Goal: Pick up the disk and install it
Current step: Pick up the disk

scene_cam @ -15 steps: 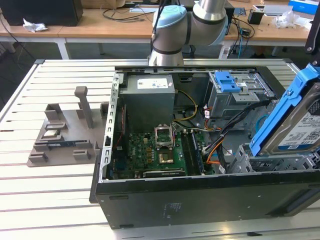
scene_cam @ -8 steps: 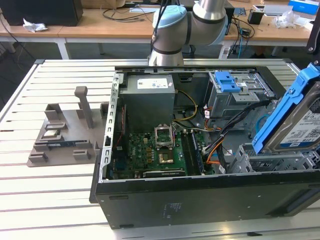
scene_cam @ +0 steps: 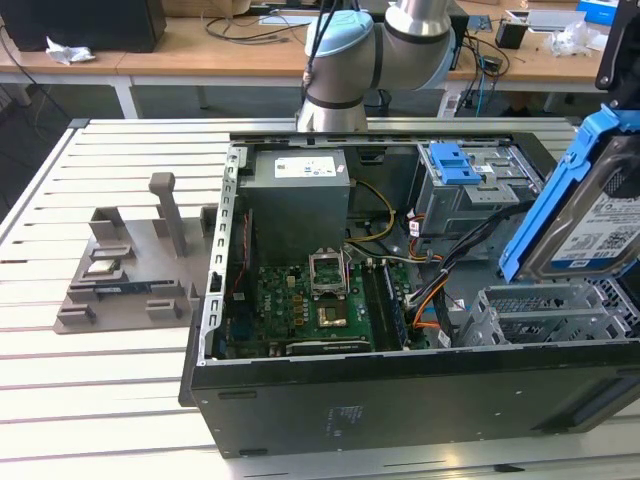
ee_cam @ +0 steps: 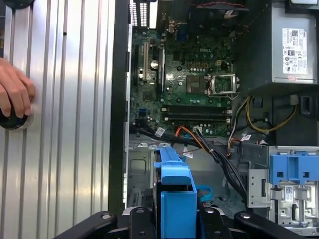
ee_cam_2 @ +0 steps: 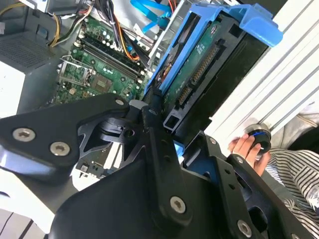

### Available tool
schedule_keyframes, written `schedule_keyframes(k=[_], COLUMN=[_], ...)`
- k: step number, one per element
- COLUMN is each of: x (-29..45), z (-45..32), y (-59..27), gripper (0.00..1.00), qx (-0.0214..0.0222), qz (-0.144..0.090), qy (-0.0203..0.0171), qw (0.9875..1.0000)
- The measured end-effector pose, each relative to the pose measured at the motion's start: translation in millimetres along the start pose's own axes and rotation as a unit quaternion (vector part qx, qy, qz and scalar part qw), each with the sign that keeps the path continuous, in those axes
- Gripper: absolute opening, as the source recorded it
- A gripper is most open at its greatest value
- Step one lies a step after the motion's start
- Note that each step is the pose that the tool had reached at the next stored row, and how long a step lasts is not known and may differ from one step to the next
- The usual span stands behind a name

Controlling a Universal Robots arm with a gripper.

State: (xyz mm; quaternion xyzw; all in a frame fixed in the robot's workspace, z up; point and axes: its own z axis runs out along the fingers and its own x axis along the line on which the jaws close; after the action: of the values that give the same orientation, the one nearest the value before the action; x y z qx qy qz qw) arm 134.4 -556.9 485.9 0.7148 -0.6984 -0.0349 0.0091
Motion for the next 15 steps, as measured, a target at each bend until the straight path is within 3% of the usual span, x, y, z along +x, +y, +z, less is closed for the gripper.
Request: schedule_keyframes(k=[9,15], x=[-6.8,-9.3], z=[5.4,11.3], y=[-1.5,-5.8], gripper=[0.36,0.36], qx=[-0.0001,-0.0003], qz=[0.000,0.000], qy=[0.0060,0.0065], qw=[1.0000,1.0000])
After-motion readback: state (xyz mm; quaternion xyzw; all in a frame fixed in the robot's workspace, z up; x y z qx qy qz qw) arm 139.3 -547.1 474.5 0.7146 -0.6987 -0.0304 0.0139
